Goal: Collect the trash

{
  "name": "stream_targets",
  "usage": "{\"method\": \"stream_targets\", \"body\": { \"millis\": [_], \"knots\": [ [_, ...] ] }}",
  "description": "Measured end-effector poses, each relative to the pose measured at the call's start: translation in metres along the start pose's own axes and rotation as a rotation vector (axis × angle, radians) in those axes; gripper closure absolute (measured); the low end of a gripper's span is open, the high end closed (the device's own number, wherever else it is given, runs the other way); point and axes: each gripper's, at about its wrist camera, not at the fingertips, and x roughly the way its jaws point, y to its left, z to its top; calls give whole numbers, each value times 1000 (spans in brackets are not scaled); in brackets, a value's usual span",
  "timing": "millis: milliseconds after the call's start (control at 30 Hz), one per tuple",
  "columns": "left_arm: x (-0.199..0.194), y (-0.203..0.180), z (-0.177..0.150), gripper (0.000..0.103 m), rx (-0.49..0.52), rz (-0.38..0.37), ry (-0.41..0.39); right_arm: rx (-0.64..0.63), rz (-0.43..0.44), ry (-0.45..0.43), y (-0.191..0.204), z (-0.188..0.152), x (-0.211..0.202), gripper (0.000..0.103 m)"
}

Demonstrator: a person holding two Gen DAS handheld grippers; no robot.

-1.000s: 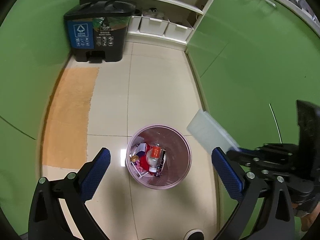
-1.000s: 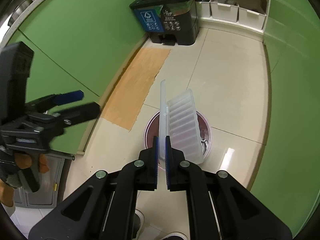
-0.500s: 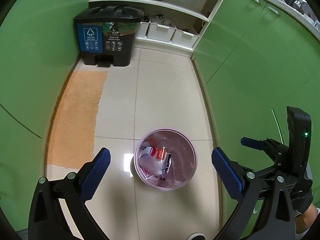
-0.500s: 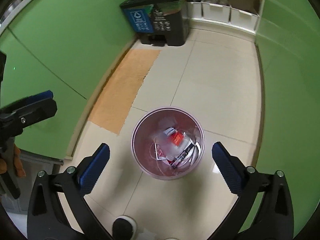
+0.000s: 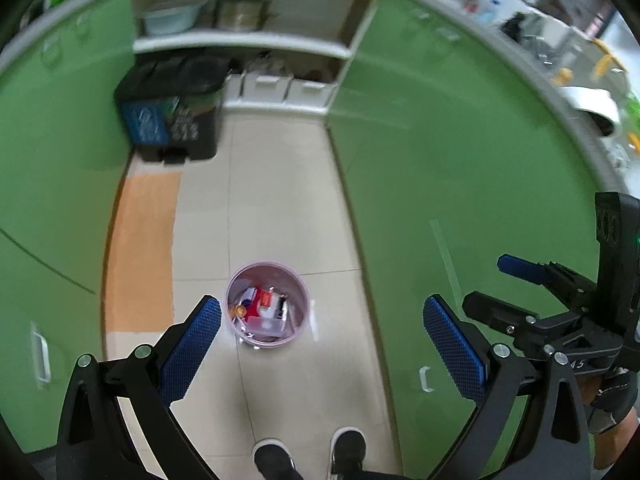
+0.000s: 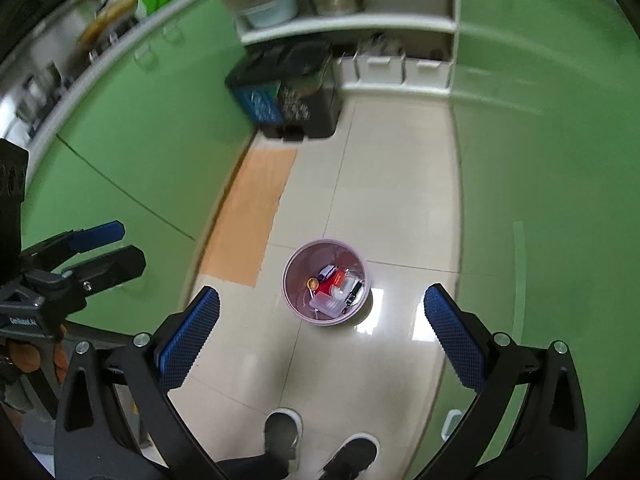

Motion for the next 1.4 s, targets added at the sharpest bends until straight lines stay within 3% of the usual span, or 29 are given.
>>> {"method": "stream_targets", "body": {
  "millis": [267, 400, 600, 933, 1133, 1400],
  "knots": [
    [-135, -111, 53, 6, 153, -53, -26, 119, -86, -111, -25, 12, -197, 3],
    [-170, -165, 71, 6, 249, -87, -19, 181, -155, -175, -49, -2, -286, 3],
    [-197, -254, 83, 6, 402, -166, -33, 277, -260, -273, -94, -41, -379, 3],
    [-203, -394, 66, 6, 641, -295, -44, 373, -359, -343, -166, -110, -466, 3],
    [-205, -445, 50, 6, 720, -337, -34, 390, -369, -358, -190, -127, -490, 3],
    [-202, -475, 59, 6, 783, -370, -19, 408, -399, -385, -202, -134, -510, 3]
  ]
}}
